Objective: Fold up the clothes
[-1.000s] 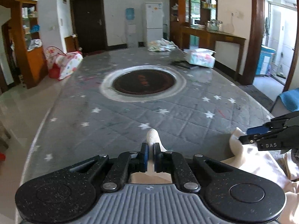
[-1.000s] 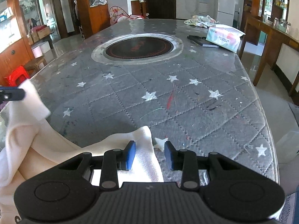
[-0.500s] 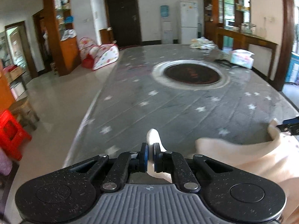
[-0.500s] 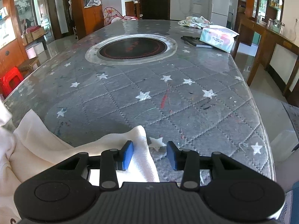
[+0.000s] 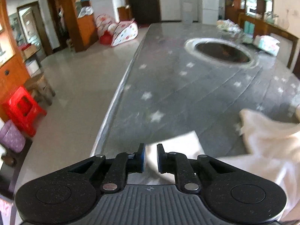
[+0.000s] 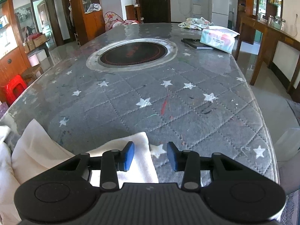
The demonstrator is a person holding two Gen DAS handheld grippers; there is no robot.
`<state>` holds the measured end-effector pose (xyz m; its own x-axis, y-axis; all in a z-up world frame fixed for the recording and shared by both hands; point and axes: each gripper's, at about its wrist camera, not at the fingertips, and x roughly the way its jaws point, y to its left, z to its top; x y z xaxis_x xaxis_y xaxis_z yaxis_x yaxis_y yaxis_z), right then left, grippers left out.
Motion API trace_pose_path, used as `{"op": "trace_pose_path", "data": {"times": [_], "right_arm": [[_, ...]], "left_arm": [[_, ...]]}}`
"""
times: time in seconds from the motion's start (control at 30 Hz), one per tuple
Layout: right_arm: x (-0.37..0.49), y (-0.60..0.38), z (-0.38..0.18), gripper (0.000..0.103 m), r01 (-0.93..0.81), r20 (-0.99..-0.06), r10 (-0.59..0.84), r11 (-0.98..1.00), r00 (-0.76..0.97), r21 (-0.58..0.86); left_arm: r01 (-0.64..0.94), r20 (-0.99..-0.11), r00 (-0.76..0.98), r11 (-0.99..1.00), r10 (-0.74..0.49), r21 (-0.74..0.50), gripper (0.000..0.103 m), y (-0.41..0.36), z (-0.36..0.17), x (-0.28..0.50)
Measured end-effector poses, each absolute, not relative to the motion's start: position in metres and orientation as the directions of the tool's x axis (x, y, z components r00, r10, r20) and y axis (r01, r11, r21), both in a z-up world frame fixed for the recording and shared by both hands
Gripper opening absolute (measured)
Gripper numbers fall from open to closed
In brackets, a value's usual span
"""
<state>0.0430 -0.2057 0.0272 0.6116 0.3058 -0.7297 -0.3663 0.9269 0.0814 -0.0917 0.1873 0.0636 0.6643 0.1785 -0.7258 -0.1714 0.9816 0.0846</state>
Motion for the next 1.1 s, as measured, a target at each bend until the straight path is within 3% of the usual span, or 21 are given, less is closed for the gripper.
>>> {"op": "trace_pose_path", "data": {"times": [0.1, 0.13, 0.27, 0.4, 0.5, 0.6, 0.63, 0.7, 1.1], "right_arm": [[0.044, -0.203, 0.025, 0.037, -0.38, -0.734, 0.316, 0.921, 0.601, 0.085], [0.045, -0.202, 0.024, 0.031, -0.385, -0.736, 0.319, 0.919, 0.598, 0.086], [0.046, -0.199, 0.022, 0.021, -0.401, -0.739, 0.331, 0.912, 0.588, 0.089], [0.042, -0.199, 0.026, 0.008, -0.414, -0.73, 0.336, 0.907, 0.594, 0.08], [0.039, -0.2, 0.031, 0.007, -0.424, -0.723, 0.339, 0.903, 0.602, 0.071], [0.038, -0.202, 0.037, 0.006, -0.43, -0.71, 0.343, 0.901, 0.615, 0.062], [0.037, -0.203, 0.04, 0.006, -0.432, -0.704, 0.343, 0.9, 0.622, 0.057], [0.039, -0.205, 0.045, 0.005, -0.433, -0.698, 0.344, 0.9, 0.629, 0.054], [0.078, -0.208, 0.084, 0.005, -0.366, -0.559, 0.299, 0.93, 0.773, -0.009]], "left_arm": [[-0.089, -0.733, 0.676, 0.996, 0.075, 0.02, 0.025, 0.167, 0.067, -0.077], [-0.06, -0.738, 0.674, 0.998, 0.04, -0.001, 0.03, 0.16, 0.066, -0.071], [0.042, -0.754, 0.652, 0.997, -0.08, -0.069, 0.03, 0.13, 0.059, -0.046], [0.091, -0.772, 0.625, 0.993, -0.117, -0.077, 0.033, 0.108, 0.045, -0.02], [0.121, -0.784, 0.605, 0.989, -0.137, -0.08, 0.035, 0.096, 0.036, -0.006], [0.155, -0.784, 0.601, 0.985, -0.153, -0.073, 0.028, 0.088, 0.031, 0.0], [0.17, -0.782, 0.601, 0.982, -0.165, -0.077, 0.013, 0.087, 0.031, 0.001], [0.189, -0.775, 0.607, 0.979, -0.175, -0.072, 0.008, 0.084, 0.032, 0.002], [0.125, -0.648, 0.747, 0.989, -0.148, -0.082, 0.006, 0.093, 0.07, 0.043]]}}
